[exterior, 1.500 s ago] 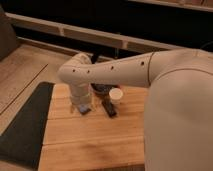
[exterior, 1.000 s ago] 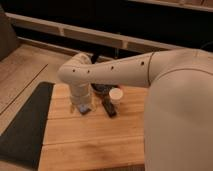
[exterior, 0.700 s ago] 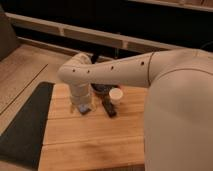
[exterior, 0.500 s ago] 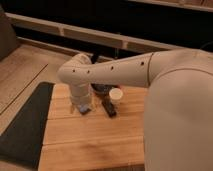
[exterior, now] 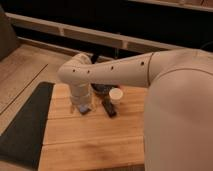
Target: Push the ceramic bowl across the table
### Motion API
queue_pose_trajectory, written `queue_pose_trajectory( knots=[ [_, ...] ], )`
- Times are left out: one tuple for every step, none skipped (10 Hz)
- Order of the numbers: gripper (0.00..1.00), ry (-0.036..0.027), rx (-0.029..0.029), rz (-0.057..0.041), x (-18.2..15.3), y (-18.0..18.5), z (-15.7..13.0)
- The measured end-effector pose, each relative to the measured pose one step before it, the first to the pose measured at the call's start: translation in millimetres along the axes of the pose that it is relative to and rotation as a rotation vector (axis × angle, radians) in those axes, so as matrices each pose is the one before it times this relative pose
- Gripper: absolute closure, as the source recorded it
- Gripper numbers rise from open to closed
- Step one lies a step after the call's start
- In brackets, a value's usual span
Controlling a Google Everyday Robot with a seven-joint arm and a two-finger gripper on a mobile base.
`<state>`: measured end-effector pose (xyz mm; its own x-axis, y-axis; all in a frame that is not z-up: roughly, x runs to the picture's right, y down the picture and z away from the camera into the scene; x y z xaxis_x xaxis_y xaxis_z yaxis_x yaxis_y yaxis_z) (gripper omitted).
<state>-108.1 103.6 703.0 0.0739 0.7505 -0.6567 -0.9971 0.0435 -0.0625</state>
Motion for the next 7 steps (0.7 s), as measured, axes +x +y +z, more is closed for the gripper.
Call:
queue_pose_trajectory(
  knots=[
    [0.35,-0.00006,-0.00004,-0.00002,-0.01,0.02,-0.03],
    [0.35,0.00008,0.00003,0.00002,0.01,-0.02,0.04],
    [0.35,-0.00008,-0.00002,-0.00001,-0.01,0.03,-0.02],
    [0.35,-0.00126,0.00084,-0.00064,-0.13,-0.27,-0.17],
    [0.35,-0.00831,0.00139,-0.00307,-1.25,-0.33,-1.22],
    [0.35,-0.02710,0.00714,-0.00606,-5.61,-2.64,-3.08],
    [0.35,-0.07357,0.01387,-0.00876,-18.14,-9.92,-9.61]
  ],
)
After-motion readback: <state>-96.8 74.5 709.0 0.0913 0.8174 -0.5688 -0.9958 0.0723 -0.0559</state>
